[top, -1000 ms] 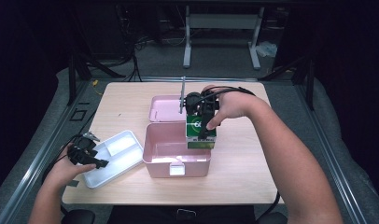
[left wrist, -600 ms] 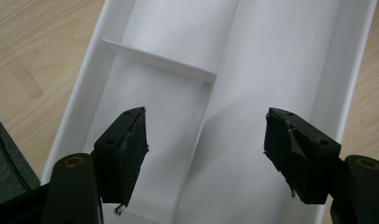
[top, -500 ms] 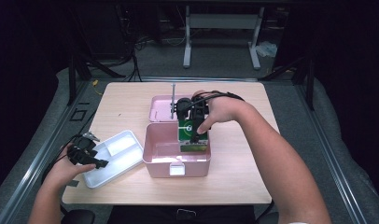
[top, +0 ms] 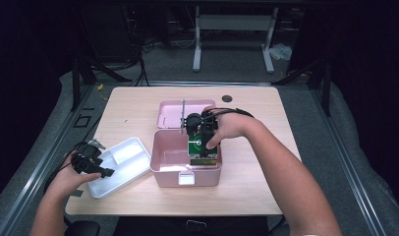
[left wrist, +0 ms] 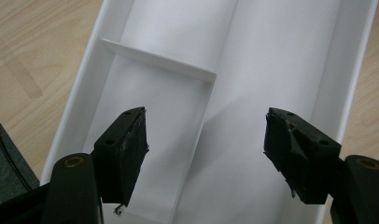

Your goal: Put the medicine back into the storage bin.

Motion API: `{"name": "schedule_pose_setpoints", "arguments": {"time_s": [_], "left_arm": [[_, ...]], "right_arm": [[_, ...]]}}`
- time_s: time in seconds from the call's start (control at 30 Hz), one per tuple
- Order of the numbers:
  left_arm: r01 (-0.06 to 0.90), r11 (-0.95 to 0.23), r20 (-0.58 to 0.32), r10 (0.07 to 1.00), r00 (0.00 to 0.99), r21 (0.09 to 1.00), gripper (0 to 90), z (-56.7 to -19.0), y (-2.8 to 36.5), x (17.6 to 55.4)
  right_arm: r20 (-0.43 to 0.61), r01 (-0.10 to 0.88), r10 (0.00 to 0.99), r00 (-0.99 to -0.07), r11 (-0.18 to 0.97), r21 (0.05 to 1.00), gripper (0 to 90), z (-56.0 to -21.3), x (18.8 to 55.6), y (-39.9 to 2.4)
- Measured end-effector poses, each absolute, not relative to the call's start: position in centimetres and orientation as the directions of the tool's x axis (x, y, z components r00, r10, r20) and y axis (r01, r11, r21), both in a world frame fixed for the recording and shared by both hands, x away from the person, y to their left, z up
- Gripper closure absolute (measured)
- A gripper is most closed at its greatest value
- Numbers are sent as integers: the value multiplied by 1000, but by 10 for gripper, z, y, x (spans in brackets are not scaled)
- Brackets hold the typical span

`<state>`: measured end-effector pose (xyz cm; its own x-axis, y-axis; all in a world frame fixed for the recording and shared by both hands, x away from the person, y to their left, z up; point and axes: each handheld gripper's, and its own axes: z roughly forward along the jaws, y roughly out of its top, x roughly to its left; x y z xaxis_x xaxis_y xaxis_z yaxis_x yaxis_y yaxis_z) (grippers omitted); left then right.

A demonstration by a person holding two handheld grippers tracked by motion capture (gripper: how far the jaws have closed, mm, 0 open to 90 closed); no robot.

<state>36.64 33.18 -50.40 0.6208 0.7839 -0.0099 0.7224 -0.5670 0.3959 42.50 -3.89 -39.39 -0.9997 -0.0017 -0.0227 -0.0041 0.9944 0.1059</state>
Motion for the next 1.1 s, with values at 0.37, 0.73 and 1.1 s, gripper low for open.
{"name": "schedule_pose_setpoints", "arguments": {"time_s": [0.37, 0.73, 1.1], "left_arm": [[722, -568, -10, 784, 621, 395, 302, -505, 332, 367], [723, -568, -10, 783, 621, 393, 302, -505, 332, 367], [723, -571, -8, 783, 622, 389, 302, -506, 332, 367]], "right_arm": [[-12, 23, 24, -1000, 994, 103, 167, -426, 429, -43], [-8, 42, 43, -999, 995, 93, 155, -439, 430, -42], [-10, 76, 78, -997, 987, 141, 144, -434, 432, -46]]}}
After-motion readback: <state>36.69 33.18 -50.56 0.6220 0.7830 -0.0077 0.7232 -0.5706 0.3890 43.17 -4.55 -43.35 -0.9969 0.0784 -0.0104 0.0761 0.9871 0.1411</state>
